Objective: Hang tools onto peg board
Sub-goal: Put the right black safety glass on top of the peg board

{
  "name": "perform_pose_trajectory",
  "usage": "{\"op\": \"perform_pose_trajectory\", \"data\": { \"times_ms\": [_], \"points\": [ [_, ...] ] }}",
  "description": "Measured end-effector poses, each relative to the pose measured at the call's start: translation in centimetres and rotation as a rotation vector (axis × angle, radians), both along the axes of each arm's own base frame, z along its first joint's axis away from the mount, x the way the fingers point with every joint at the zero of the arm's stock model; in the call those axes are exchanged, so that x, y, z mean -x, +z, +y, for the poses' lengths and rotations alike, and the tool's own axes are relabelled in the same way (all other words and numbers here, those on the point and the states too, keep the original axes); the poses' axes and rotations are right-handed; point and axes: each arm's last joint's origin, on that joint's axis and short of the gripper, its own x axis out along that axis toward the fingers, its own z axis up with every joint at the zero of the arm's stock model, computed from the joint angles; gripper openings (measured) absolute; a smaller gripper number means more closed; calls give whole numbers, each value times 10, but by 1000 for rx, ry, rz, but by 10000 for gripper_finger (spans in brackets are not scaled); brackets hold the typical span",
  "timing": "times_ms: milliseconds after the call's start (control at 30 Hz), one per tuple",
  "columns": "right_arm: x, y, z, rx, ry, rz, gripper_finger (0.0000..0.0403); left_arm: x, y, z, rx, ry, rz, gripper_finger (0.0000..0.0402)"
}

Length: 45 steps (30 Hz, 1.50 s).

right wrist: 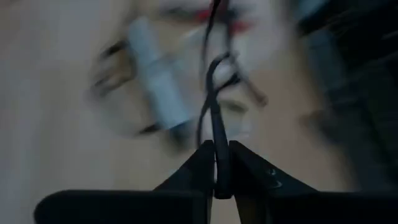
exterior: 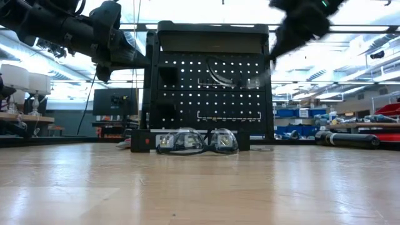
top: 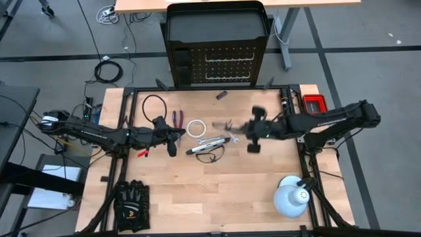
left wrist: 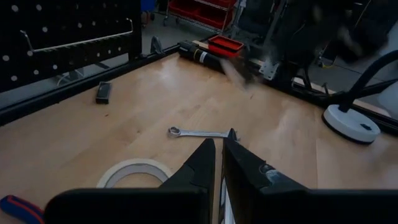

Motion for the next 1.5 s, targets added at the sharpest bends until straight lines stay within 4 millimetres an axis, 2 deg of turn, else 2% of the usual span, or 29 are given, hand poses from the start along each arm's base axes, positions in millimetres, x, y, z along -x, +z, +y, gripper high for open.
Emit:
{"op": "perform_pose_trajectory", "data": {
  "times_ms": [100,200,333,433,533,600,733,833,1000,1233,1333,1500],
  "points": [
    [-5,40,-11,156,-63,-83,50,0,0,0,0,0,1,37],
    [-4,88,-25,258,-122,-181,36,0,0,0,12,3,-4,37],
    [8,150,-51,394,-262,-304,37,0,0,0,19,5,-6,37],
    [26,194,-71,464,-366,-412,50,0,0,0,20,5,-9,37],
    [43,224,-89,494,-418,-484,56,0,0,0,19,8,-10,37],
    [50,237,-100,500,-428,-499,54,0,0,0,19,9,-9,37],
    [52,250,-122,514,-443,-502,44,0,0,0,19,9,-15,37],
    [48,253,-140,514,-458,-473,43,0,2,0,20,9,-29,37],
    [37,243,-175,476,-491,-349,55,-1,2,0,20,10,-30,37],
    [35,231,-220,359,-507,-294,50,0,0,0,14,9,-9,37],
    [40,225,-232,276,-510,-275,49,0,-1,0,13,9,1,37],
    [50,222,-239,211,-563,-280,64,0,-1,0,13,9,4,37]
  ]
}}
